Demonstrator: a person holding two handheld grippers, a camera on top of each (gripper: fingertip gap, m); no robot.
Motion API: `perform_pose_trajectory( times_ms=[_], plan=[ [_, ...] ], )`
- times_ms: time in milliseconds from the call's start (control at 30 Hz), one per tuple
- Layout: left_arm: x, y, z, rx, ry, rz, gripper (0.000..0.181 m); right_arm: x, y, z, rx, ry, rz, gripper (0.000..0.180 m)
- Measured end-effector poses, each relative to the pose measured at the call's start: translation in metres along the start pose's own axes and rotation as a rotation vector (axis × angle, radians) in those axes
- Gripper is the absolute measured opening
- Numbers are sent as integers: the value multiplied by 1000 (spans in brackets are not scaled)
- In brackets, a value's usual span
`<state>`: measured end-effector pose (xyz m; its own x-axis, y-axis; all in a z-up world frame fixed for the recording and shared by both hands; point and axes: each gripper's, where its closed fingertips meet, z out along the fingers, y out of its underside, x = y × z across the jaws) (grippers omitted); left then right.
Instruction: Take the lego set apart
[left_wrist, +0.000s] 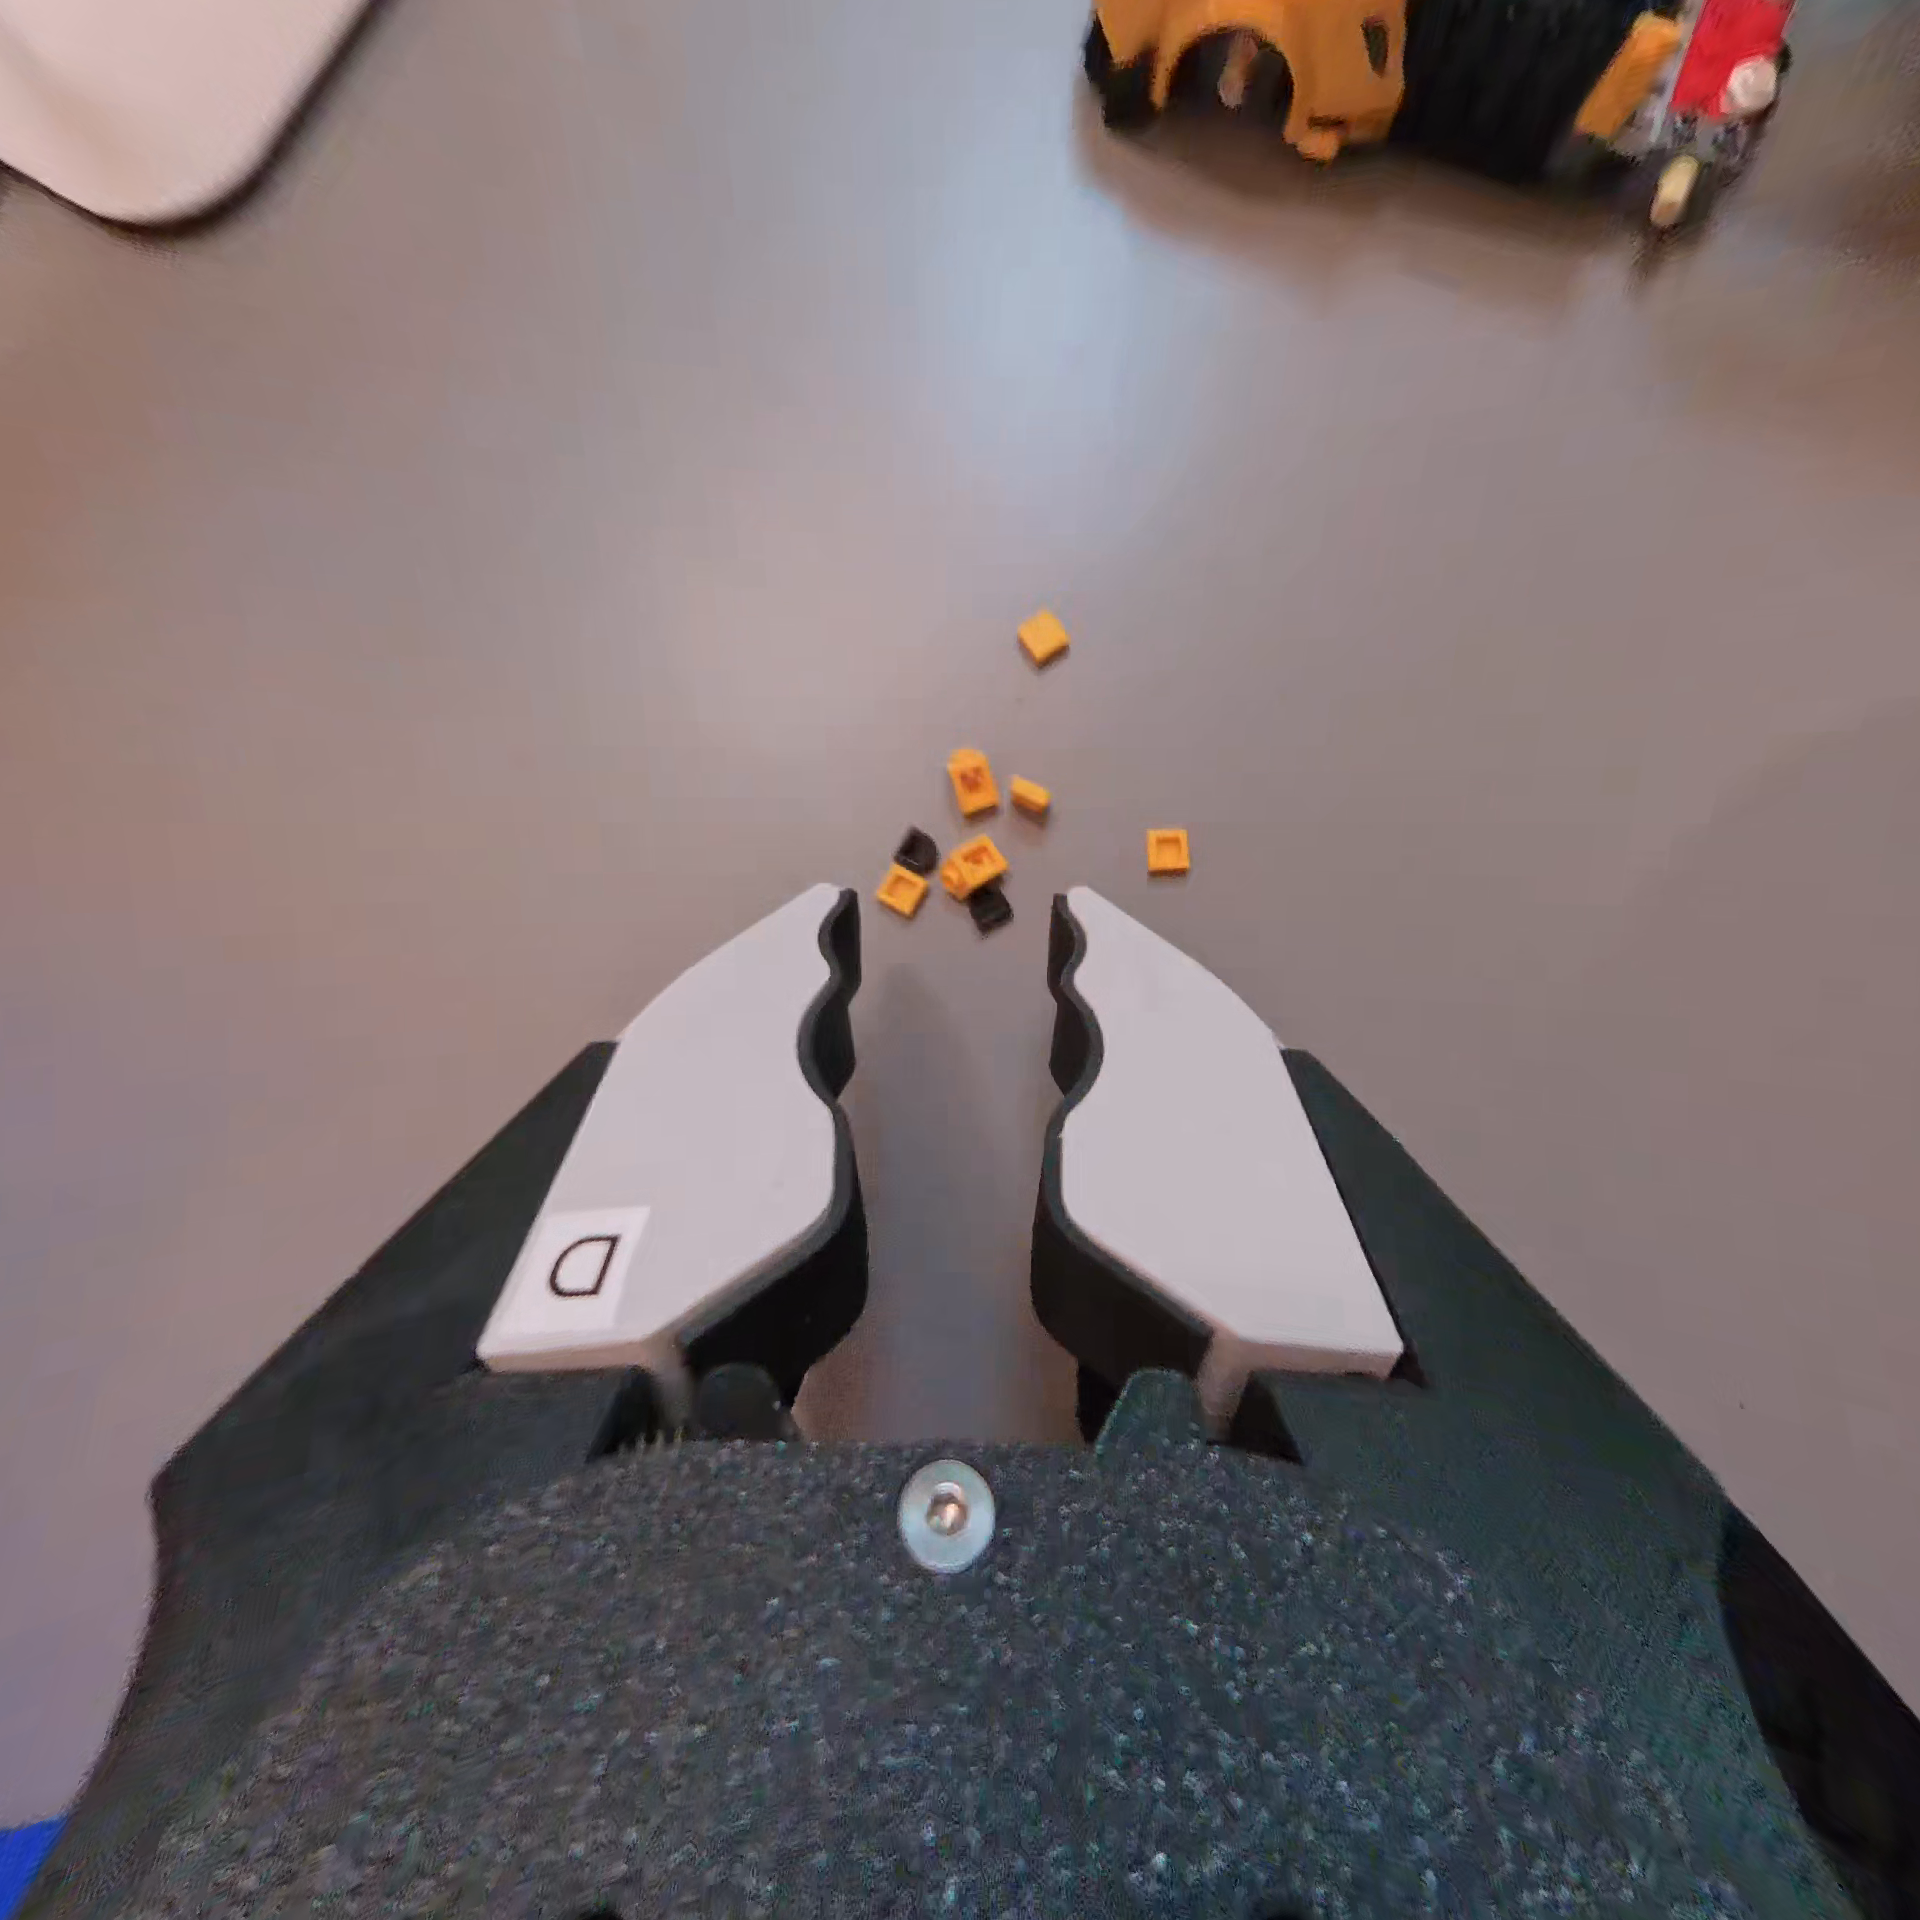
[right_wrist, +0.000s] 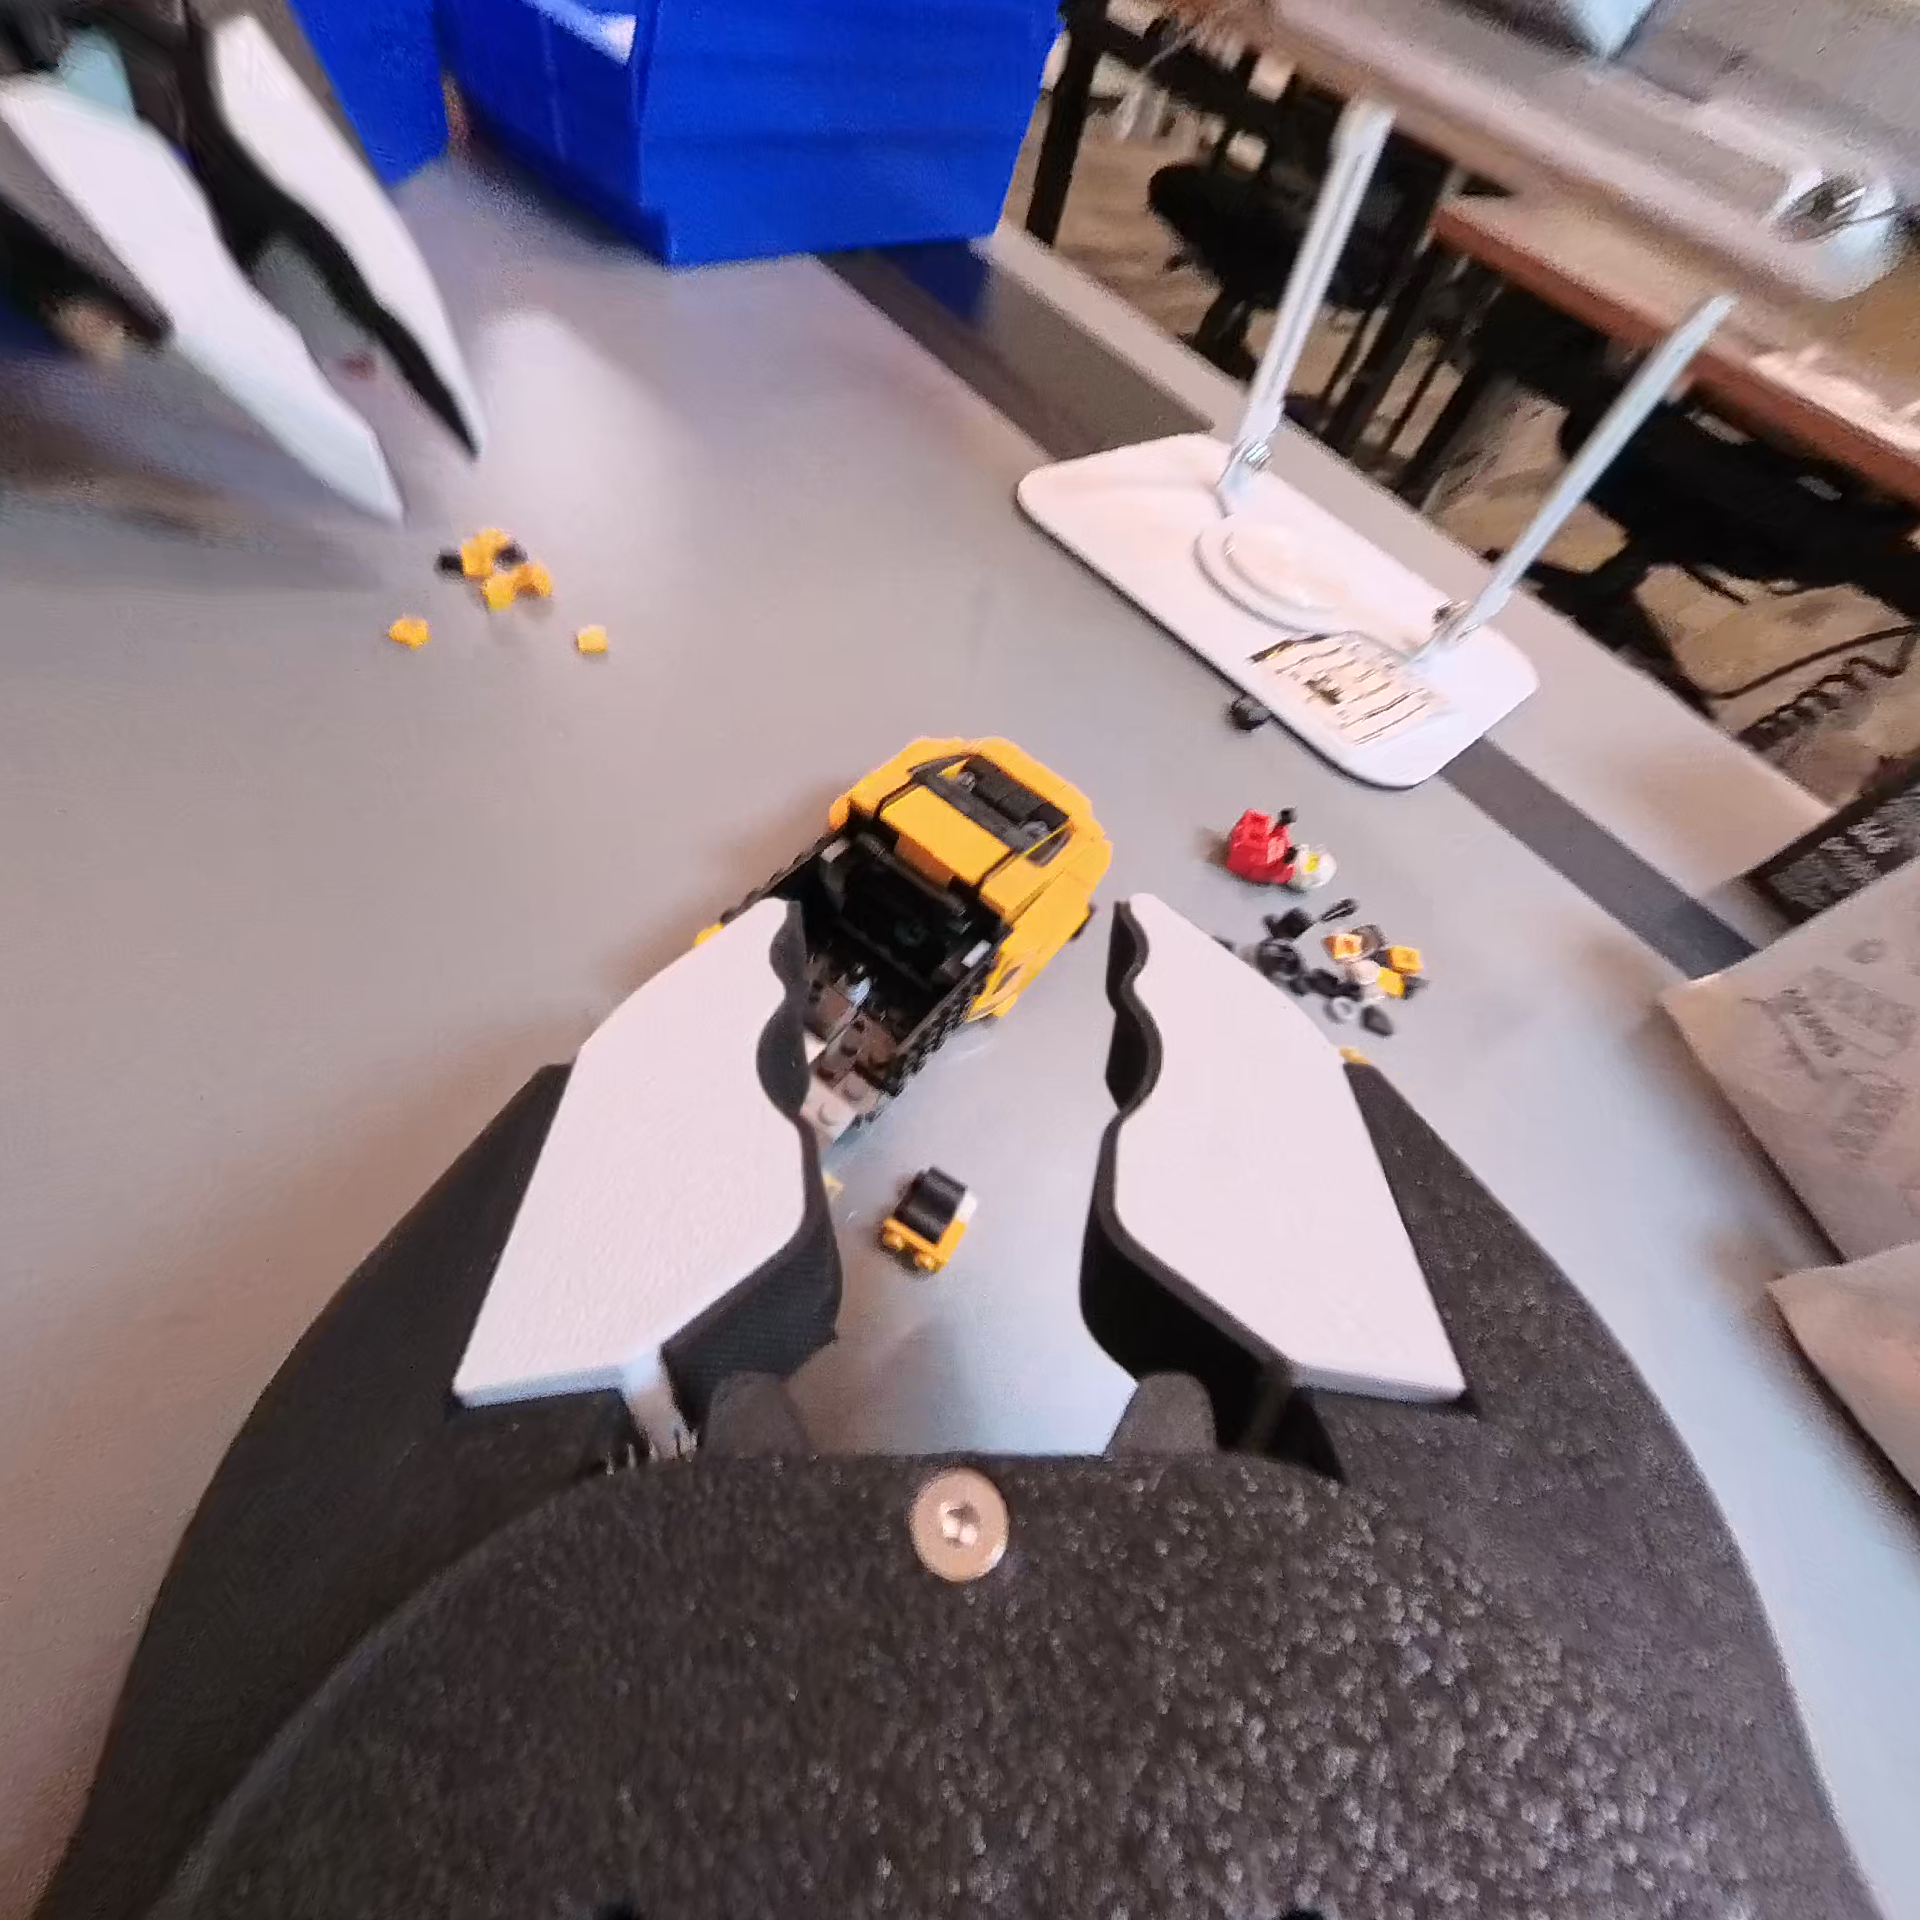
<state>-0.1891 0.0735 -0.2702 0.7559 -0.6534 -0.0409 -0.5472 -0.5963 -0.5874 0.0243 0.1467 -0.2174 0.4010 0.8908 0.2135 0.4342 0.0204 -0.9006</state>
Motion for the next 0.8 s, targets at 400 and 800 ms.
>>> perform_pose_trajectory(
  times_ms=[400,800],
  plan=[
    [-24,-3,23,28,-140,-3,18,23,-14,-14,112,72,59,50],
    [26,-13,24,63,51,239,42,28,-13,-16,118,71,72,47]
  ],
)
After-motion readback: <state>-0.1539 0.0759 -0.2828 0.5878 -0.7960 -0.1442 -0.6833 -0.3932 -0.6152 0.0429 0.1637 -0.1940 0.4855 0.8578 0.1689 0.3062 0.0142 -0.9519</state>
